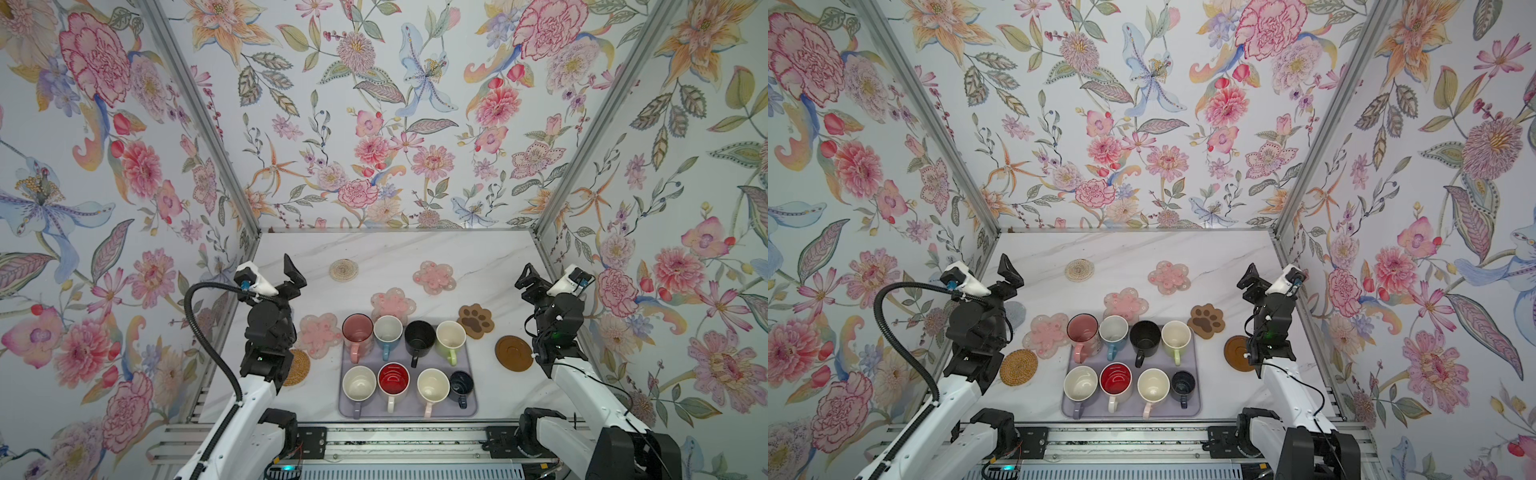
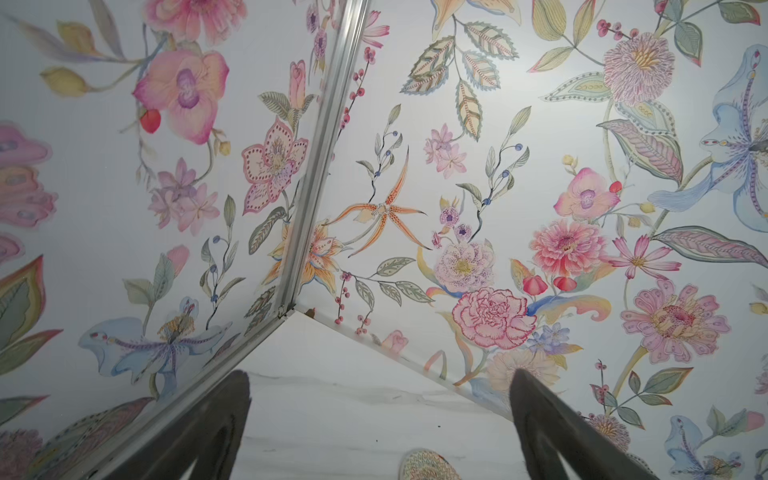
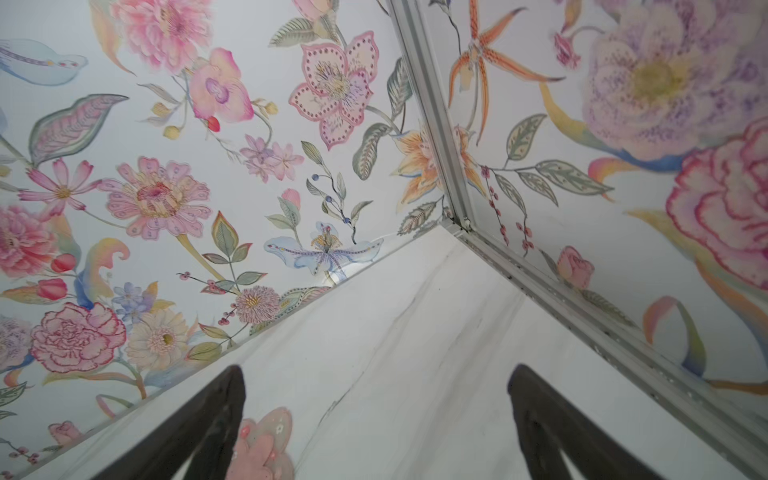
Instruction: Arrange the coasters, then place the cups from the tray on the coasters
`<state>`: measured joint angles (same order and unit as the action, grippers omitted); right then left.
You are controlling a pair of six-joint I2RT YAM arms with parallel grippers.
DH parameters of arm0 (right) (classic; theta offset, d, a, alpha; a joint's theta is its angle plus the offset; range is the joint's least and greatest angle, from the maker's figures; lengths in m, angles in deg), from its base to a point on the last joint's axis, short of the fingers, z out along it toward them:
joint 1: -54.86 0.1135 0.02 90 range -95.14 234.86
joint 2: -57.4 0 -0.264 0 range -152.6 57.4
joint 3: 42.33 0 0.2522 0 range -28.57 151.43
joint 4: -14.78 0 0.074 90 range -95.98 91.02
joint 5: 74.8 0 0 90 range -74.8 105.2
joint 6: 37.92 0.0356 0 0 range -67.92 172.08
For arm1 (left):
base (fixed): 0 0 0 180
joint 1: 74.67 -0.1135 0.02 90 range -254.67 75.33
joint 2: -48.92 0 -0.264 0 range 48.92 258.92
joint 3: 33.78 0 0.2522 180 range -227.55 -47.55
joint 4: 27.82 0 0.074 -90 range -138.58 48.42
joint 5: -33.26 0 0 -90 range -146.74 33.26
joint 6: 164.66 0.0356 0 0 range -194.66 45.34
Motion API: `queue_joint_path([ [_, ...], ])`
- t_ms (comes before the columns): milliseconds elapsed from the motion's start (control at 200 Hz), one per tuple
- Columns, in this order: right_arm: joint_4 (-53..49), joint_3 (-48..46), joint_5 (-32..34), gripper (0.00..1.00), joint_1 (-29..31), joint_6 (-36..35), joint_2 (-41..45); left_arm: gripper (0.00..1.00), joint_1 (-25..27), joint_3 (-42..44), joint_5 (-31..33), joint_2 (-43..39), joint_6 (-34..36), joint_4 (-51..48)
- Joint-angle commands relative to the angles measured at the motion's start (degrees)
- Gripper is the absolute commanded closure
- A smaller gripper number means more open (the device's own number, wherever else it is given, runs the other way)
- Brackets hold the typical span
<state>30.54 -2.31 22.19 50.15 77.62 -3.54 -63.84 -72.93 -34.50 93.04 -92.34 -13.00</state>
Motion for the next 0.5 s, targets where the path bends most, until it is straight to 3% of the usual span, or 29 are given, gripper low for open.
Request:
queue_joint_path([
  [0, -15.65, 8.53, -6.39, 0.01, 1.18, -0.16, -4.64, 0.01, -0.17, 3.94, -0.60, -2.04, -9.19, -13.03],
  [85, -25.62, 15.12, -6.53, 0.01, 4.09, -3.25, -9.46, 0.01, -0.25, 2.89, 0.74, -2.68, -10.28, -17.84],
  [355, -42.44, 31.17, -8.29, 0.01, 15.18, -12.23, -26.23, 0.01, -0.35, -3.85, -2.70, 1.14, -9.86, -24.57],
  [495, -45.08, 34.03, -7.34, 0.01, 18.73, -15.17, -30.75, 0.01, -0.37, -2.62, -2.73, 0.02, -10.33, -24.13],
])
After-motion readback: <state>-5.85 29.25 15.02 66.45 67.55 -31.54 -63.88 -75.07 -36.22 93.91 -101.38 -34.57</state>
